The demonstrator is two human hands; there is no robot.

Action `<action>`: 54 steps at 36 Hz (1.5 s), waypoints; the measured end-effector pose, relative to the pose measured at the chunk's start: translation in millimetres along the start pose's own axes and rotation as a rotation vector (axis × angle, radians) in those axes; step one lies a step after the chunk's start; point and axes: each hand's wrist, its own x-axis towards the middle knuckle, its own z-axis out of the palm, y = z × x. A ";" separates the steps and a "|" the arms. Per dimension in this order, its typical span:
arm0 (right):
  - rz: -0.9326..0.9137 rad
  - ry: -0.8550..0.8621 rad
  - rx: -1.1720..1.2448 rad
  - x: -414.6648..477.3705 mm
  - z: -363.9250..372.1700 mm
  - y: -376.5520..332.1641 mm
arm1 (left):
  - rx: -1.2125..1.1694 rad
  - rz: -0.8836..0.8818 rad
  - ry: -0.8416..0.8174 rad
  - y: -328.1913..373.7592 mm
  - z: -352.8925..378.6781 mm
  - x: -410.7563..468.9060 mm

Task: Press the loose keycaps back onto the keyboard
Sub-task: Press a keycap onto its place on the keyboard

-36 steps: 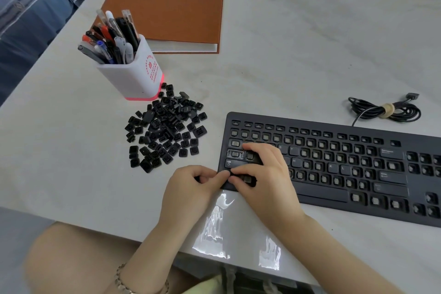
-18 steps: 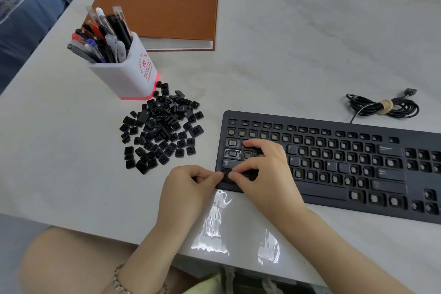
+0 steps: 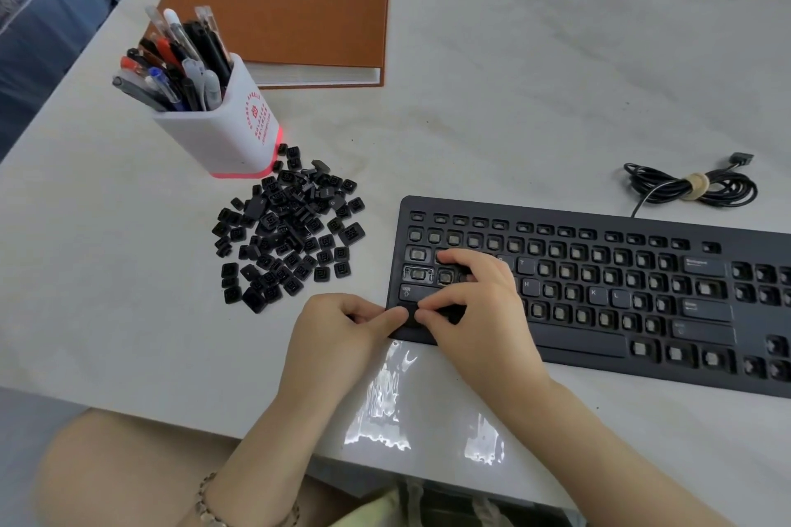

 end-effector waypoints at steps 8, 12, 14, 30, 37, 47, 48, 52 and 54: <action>0.018 -0.019 0.012 -0.5 -0.2 -1.7 | 0.009 -0.011 0.014 2.1 0.1 1.8; 0.023 0.036 0.001 -0.1 6.7 -0.7 | 0.042 -0.026 0.029 2.5 0.6 2.9; 0.002 0.117 -0.038 -0.4 13.7 1.6 | 0.095 -0.022 0.035 2.8 1.1 3.0; -0.016 0.086 0.070 -15.0 -29.8 6.4 | -0.563 -0.128 0.075 21.2 -16.6 -3.8; -0.076 0.185 0.184 -18.4 -54.1 -2.6 | -1.280 -0.357 -0.334 46.1 -13.1 -23.1; -0.286 0.020 0.150 -20.7 -70.2 -32.1 | -1.383 -0.381 -0.569 60.2 2.4 -39.4; -0.292 0.006 0.137 -20.9 -69.5 -31.9 | -1.382 -0.385 -0.578 60.8 3.9 -40.1; -0.265 0.009 0.098 -22.0 -70.8 -28.2 | -1.344 -0.378 -0.600 63.3 8.2 -43.2; -0.248 0.029 0.086 -23.5 -73.4 -26.5 | -1.343 -0.388 -0.607 64.8 11.2 -44.7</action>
